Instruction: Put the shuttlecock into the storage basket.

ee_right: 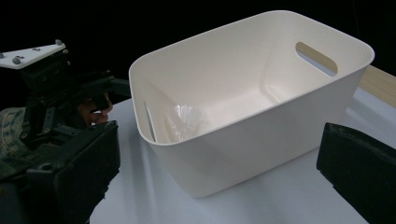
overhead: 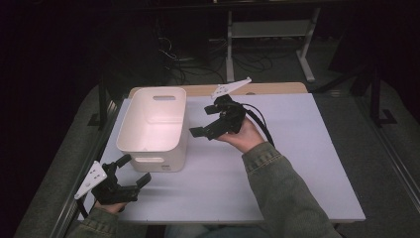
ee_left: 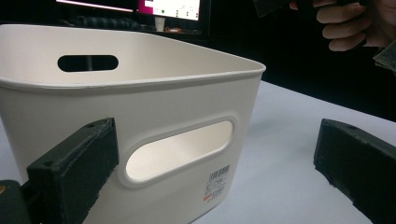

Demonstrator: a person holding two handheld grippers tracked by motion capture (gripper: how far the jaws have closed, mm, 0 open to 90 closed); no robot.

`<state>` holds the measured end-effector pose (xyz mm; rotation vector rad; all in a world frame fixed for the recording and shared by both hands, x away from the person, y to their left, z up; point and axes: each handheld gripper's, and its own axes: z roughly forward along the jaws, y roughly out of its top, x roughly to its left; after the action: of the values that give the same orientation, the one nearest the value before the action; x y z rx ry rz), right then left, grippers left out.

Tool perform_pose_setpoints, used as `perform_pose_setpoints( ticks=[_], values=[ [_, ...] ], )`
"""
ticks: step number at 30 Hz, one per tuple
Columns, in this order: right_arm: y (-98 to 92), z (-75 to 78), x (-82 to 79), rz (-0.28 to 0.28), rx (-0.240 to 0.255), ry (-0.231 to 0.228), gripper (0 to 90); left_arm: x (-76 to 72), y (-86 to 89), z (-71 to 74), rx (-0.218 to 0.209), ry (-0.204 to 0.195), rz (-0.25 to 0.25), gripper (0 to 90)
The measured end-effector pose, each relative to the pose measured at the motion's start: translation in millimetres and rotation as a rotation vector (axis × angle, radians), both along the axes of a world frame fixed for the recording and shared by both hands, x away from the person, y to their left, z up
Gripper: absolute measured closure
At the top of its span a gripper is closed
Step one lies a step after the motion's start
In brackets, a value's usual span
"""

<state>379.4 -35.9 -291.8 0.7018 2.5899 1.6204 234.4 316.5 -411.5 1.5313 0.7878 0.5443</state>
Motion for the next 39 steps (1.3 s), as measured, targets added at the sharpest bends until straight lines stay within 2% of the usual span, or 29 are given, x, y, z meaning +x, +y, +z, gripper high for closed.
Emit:
perform_pose_setpoints(
  ticks=[12,17,25,33,39],
  values=[
    [-18.7,-13.6,-5.3,-0.020,0.007,0.011,0.0,-0.1,0.5,0.3,0.004,0.000,0.002,0.0],
    [-33.1,-17.2,-7.4,-0.038,0.036,0.022,0.0,-0.2,0.4,0.4,0.004,-0.004,0.000,0.0],
    [-52.6,-22.3,-9.8,-0.058,0.041,0.020,0.0,-0.3,0.3,0.3,0.003,0.000,0.003,0.0],
    [-78.9,-29.5,-16.2,-0.110,0.068,-0.011,0.0,-0.9,0.9,0.4,0.003,-0.008,0.003,0.0],
    [-96.3,-35.4,-20.5,-0.131,0.092,-0.003,0.0,-1.6,0.6,0.4,-0.007,-0.006,0.007,0.0]
  ],
)
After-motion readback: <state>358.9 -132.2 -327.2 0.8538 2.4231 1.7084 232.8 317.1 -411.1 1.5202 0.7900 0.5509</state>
